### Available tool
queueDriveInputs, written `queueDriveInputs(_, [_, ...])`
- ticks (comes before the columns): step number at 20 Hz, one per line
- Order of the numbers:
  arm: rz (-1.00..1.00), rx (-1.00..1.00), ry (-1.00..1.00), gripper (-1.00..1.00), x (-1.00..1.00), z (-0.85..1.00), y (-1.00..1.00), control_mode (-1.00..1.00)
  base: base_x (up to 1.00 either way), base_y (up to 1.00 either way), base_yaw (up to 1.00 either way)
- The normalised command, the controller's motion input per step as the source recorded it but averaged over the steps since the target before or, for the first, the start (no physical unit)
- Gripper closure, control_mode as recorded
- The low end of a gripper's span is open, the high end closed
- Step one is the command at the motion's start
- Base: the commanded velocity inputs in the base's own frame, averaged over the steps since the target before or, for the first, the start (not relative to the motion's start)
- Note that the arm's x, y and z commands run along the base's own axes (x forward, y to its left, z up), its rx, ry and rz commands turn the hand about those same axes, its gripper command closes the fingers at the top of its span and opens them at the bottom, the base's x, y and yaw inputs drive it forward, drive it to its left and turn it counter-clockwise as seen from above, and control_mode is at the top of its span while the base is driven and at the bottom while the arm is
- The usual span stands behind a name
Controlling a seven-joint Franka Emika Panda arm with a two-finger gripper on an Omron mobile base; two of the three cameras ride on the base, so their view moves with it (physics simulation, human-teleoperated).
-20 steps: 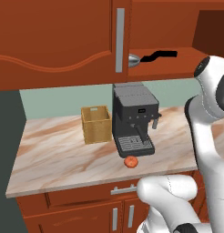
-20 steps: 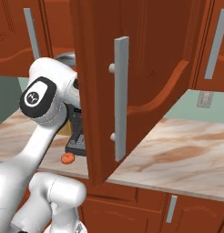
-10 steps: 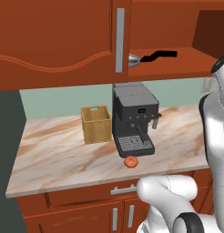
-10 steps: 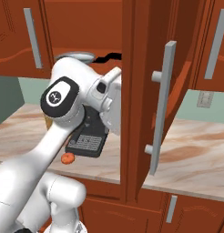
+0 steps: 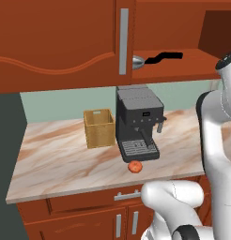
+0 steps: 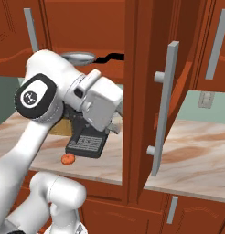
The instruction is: Pick the pan from the cabinet and place it on the stove. Then turn on the stove burner for the pan.
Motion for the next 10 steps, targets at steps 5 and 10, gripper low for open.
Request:
queueDriveInputs(5, [0.01,0.05,-0.25,-1.0,-0.1,0.0,0.92,-1.0,0.0,0.0,0.0])
queueDriveInputs(10, [0.05,0.04,-0.27,-1.0,-0.03,0.0,0.93,-1.0,0.0,0.0,0.0])
